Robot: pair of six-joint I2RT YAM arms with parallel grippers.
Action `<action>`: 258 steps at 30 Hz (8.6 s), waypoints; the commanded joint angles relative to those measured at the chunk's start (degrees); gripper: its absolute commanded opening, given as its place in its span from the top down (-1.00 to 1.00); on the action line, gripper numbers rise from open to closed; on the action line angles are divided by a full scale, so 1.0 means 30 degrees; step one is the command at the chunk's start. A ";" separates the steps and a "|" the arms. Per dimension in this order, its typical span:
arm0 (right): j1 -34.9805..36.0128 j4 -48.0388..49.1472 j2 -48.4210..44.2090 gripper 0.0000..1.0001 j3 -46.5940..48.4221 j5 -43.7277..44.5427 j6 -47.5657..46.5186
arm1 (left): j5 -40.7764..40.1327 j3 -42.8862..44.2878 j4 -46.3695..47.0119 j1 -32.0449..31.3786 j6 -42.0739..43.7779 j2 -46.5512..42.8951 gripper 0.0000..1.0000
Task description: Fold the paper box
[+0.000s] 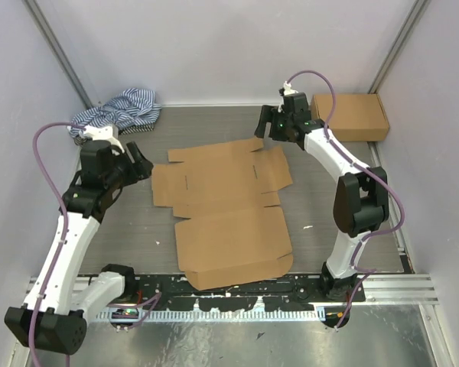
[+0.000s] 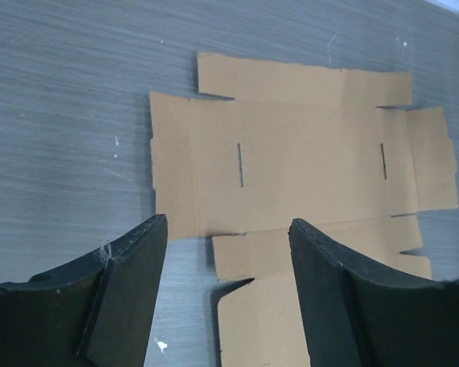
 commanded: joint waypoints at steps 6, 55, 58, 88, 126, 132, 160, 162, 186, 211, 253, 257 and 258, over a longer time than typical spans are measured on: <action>0.0132 0.0482 0.1807 -0.86 0.3652 -0.0194 0.0261 | -0.0654 -0.1268 -0.0223 -0.0039 0.1142 -0.1537 -0.44; 0.0120 -0.0015 0.8525 0.42 0.6458 -0.1455 0.0450 | 0.0338 0.4968 0.2048 -0.0898 -0.3345 1.2537 -0.40; 0.0129 -0.0090 0.7921 0.76 0.5831 -0.1594 0.0388 | 0.0395 0.6369 0.1704 -0.0920 -0.3202 1.4160 -0.38; 0.0741 -0.2218 0.1601 0.98 -0.0767 0.3705 0.0078 | -0.0445 1.3418 -0.1909 -0.2921 -0.0736 2.2631 -0.22; 0.1027 -0.3287 0.4387 0.61 0.3200 0.2291 -0.0438 | 0.1252 1.3646 0.0572 -0.4985 -0.1028 2.2006 0.34; 0.1610 -0.3403 0.4851 0.16 0.3620 0.1992 -0.0665 | 0.1285 1.3789 0.0796 -0.5077 -0.1087 2.2393 0.31; 0.1910 -0.3752 0.9777 0.08 0.6561 0.1318 0.0064 | 0.1360 1.7619 -0.0941 -0.5202 -0.1985 2.6465 0.30; 0.1890 -0.4065 1.0209 0.08 0.7348 0.1318 0.0043 | 0.1154 1.8339 -0.1389 -0.5157 -0.1973 2.6839 0.30; 0.1030 -0.2943 0.0226 -0.55 0.2127 0.3391 0.1292 | 0.1431 1.3077 -0.0590 -0.3725 -0.1978 1.8973 0.06; 0.0928 -0.1645 -0.6163 -1.00 -1.1979 0.5322 0.3499 | 0.2583 -0.2702 0.4228 -0.5111 -0.4476 1.0976 -0.08; -0.0666 0.0003 -0.7244 -0.92 -1.3538 -0.2807 0.2350 | 0.3244 -0.1476 0.1330 -0.5814 -0.4494 0.5861 1.00; -0.0573 0.0478 -0.6543 -0.83 -1.3581 -0.2742 0.2343 | 0.3012 -0.1547 0.1472 -0.5816 -0.4382 0.5901 1.00; -0.0508 0.0644 -0.6341 -0.81 -1.3488 -0.2489 0.2338 | 0.2900 -0.1508 0.1394 -0.5818 -0.4238 0.6080 1.00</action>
